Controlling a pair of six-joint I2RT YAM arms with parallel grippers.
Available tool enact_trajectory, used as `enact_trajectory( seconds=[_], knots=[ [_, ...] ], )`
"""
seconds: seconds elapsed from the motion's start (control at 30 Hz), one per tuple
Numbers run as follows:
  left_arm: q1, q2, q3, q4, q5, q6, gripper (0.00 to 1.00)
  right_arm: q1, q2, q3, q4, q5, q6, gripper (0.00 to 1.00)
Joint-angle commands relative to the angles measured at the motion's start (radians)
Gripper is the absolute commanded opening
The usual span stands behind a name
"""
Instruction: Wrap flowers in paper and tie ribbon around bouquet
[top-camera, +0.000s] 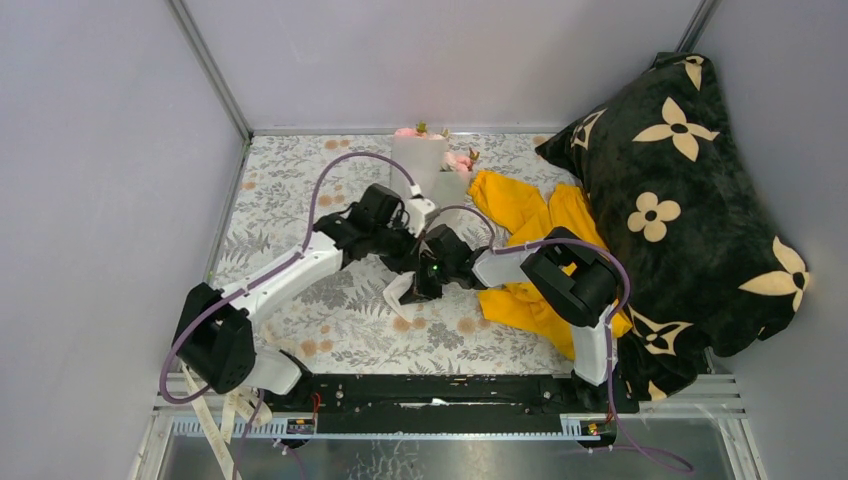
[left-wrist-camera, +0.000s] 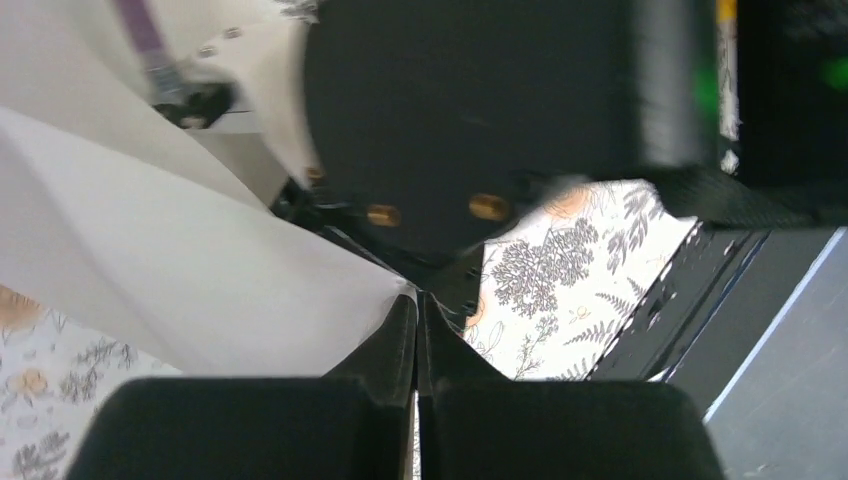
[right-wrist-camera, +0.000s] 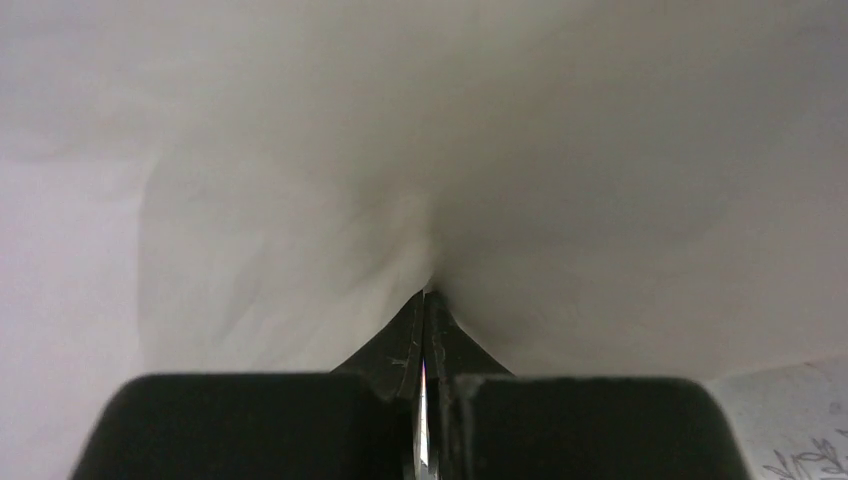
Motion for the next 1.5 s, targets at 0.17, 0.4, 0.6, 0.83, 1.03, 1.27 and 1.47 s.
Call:
enact_trajectory(
  seconds=[0.17,0.4,0.6,0.83,1.03,1.27,1.47],
  knots=[
    [-0.101,0.102,-0.048,0.035,-0.06,0.267,0.0,-0.048,-0.002,-0.074,0.135,-0.039,0.104,0.0],
    [-0.1,0.093,-0.171,0.136,-0.076,0.323,0.0,-0.071,-0.107,-0.161,0.207,0.026,0.207,0.0],
    [-0.099,0.115,-0.219,0.183,-0.079,0.329,0.0,-0.083,-0.203,-0.207,0.176,0.091,0.228,0.02],
    [-0.1,0.129,-0.259,0.221,-0.091,0.335,0.0,-0.145,-0.349,-0.31,0.133,0.135,0.209,0.06],
    [-0.1,0.118,-0.285,0.248,-0.089,0.335,0.0,-0.287,-0.578,-0.327,-0.046,0.193,0.054,0.34],
    [-0.1,0.13,-0.278,0.25,-0.081,0.328,0.0,-0.346,-0.484,-0.134,-0.061,0.117,-0.049,0.74],
    [-0.1,0.13,-0.274,0.251,-0.08,0.316,0.0,-0.348,-0.314,0.005,-0.139,0.172,0.009,0.85]
  ],
)
